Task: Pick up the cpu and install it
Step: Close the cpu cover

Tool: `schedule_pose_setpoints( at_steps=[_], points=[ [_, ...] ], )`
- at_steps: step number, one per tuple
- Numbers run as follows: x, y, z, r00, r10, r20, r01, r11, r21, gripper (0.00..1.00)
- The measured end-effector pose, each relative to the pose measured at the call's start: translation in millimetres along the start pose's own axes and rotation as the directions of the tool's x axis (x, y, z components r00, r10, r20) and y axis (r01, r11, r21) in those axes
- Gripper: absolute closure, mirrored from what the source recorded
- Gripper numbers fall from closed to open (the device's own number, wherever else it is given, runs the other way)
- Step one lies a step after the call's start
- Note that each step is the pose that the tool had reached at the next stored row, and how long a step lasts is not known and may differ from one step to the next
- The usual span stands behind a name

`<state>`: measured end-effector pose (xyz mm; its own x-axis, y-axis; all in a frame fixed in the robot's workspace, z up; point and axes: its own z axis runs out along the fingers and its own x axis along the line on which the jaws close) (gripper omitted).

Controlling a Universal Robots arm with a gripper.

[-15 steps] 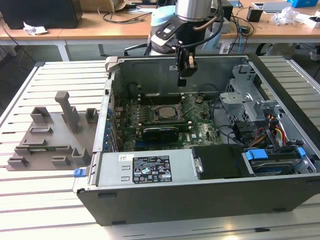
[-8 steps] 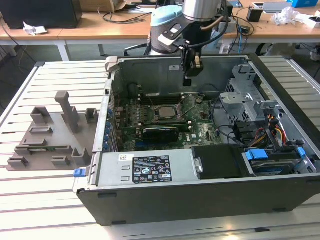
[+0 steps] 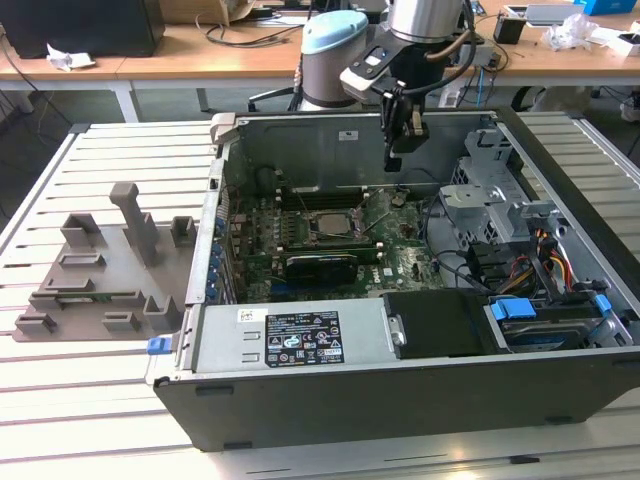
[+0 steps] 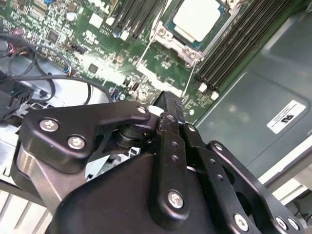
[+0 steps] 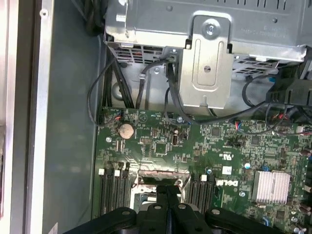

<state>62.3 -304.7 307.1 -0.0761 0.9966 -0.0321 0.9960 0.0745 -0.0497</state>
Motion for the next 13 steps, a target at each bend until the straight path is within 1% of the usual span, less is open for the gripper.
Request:
schedule_pose_setpoints(
  at_steps=[4,6,8,10,11,13],
  points=[
    [0.0,7.7,0.7,1.0,0.0,0.0002,0.0,1.0,0.0009,0.89],
    [0.1,9.8,2.4,1.0,0.0,0.0001,0.0,1.0,0.0015,0.89],
    [0.6,13.0,8.5,1.0,0.0,0.0,0.0,1.0,0.0031,0.89],
    [2.2,19.1,15.0,1.0,0.0,0.0012,0.0,1.0,0.005,0.89],
    [2.8,20.6,18.3,1.0,0.0,0.0011,0.0,1.0,0.0056,0.89],
    [3.3,21.4,22.1,1.0,0.0,0.0011,0.0,1.0,0.006,0.89]
  ],
)
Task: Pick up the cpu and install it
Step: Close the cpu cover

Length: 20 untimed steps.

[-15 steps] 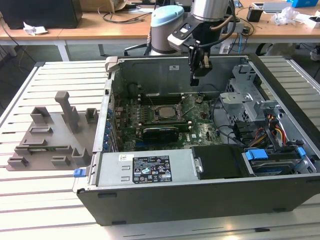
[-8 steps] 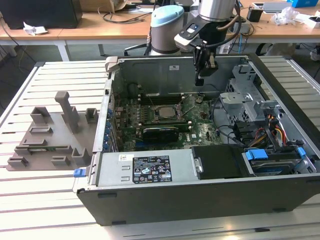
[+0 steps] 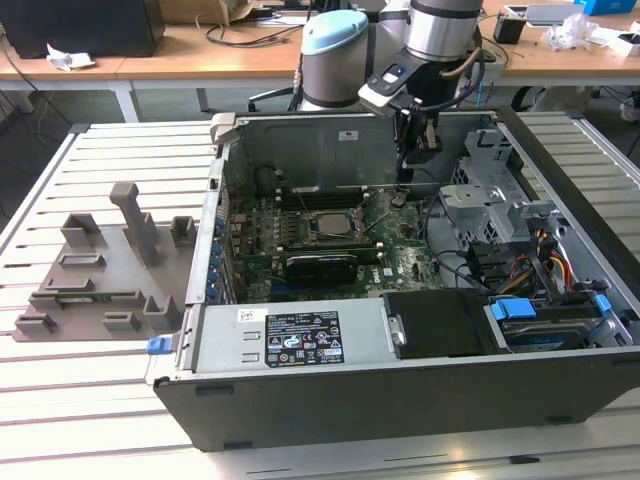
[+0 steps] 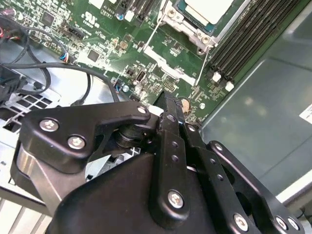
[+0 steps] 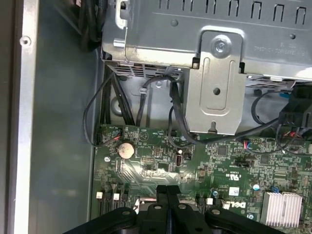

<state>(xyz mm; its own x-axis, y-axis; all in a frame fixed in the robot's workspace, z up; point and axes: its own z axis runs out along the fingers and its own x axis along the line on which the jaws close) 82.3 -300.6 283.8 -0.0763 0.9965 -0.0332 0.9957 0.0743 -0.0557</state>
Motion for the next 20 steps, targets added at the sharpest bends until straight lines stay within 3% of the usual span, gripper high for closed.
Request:
schedule_pose_setpoints(
  at_steps=[15,20],
  points=[
    [1.8,-0.3,36.8,1.0,0.0,0.0,0.0,1.0,0.0005,0.89],
    [2.4,-6.9,38.4,1.0,0.0,0.0,0.0,1.0,0.0005,0.89]
  ],
)
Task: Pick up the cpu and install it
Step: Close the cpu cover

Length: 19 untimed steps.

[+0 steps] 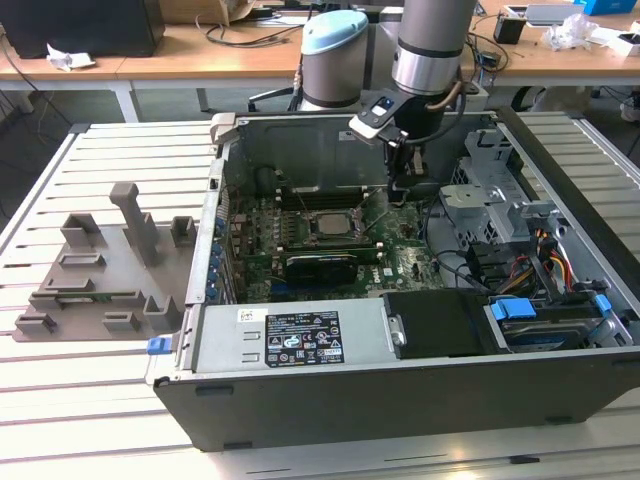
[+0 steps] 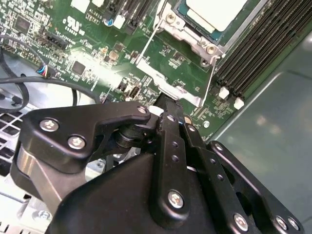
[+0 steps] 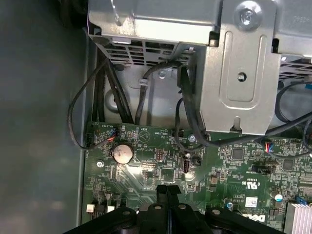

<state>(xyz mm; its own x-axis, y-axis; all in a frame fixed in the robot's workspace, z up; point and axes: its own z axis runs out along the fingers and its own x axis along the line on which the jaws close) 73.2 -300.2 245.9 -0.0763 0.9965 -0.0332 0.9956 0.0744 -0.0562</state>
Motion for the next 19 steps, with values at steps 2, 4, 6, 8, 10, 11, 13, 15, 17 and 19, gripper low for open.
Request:
schedule_pose_setpoints(
  at_steps=[2,4,6,8,10,11,13,15,17,19],
  points=[
    [0.5,-5.9,0.3,1.0,0.0,0.0,0.0,1.0,-0.0001,0.89],
    [0.7,-8.8,0.5,1.0,0.0,0.0,0.0,1.0,0.0,0.89],
    [0.9,-12.5,0.7,1.0,0.0,0.0,0.0,1.0,-0.0001,0.89],
    [1.1,-14.6,0.8,1.0,0.0,-0.0001,0.0,1.0,-0.0001,0.89],
    [1.3,-16.9,0.9,1.0,0.0,0.0,0.0,1.0,-0.0001,0.89],
    [1.4,-18.3,1.0,1.0,0.0,-0.0001,0.0,1.0,-0.0001,0.89],
    [1.5,-20.1,1.1,1.0,0.0,0.0,0.0,1.0,-0.0001,0.89],
    [1.7,-21.8,1.2,1.0,0.0,0.0,0.0,1.0,-0.0001,0.89],
    [1.8,-23.2,1.3,1.0,0.0,0.0,0.0,1.0,-0.0001,0.89],
    [1.9,-24.6,1.3,1.0,0.0,0.0,0.0,1.0,-0.0001,0.89]
  ],
)
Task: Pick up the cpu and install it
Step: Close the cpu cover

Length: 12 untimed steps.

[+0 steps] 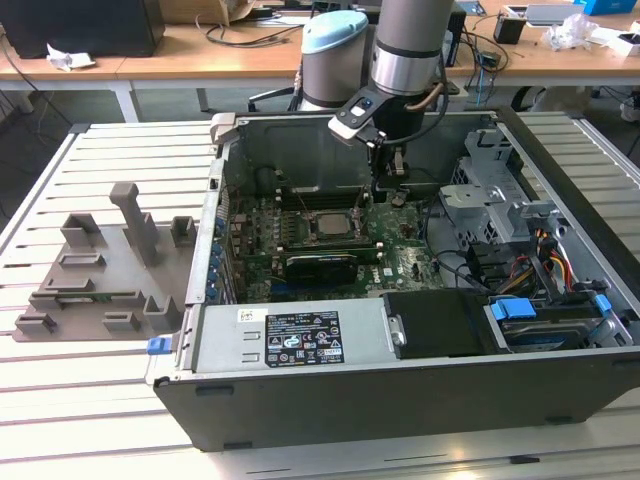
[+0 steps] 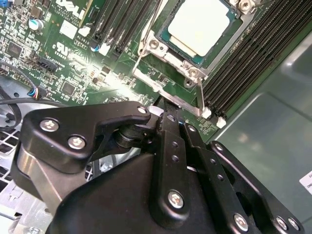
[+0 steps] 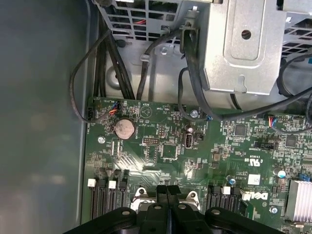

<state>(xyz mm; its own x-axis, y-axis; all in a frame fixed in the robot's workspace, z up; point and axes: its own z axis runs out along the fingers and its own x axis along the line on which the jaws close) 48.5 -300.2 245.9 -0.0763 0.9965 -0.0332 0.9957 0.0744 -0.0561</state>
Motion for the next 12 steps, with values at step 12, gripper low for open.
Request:
schedule_pose_setpoints(
  at_steps=[12],
  points=[
    [0.7,-8.4,0.5,1.0,0.0,-0.0001,0.0,1.0,0.0,0.89]
  ],
)
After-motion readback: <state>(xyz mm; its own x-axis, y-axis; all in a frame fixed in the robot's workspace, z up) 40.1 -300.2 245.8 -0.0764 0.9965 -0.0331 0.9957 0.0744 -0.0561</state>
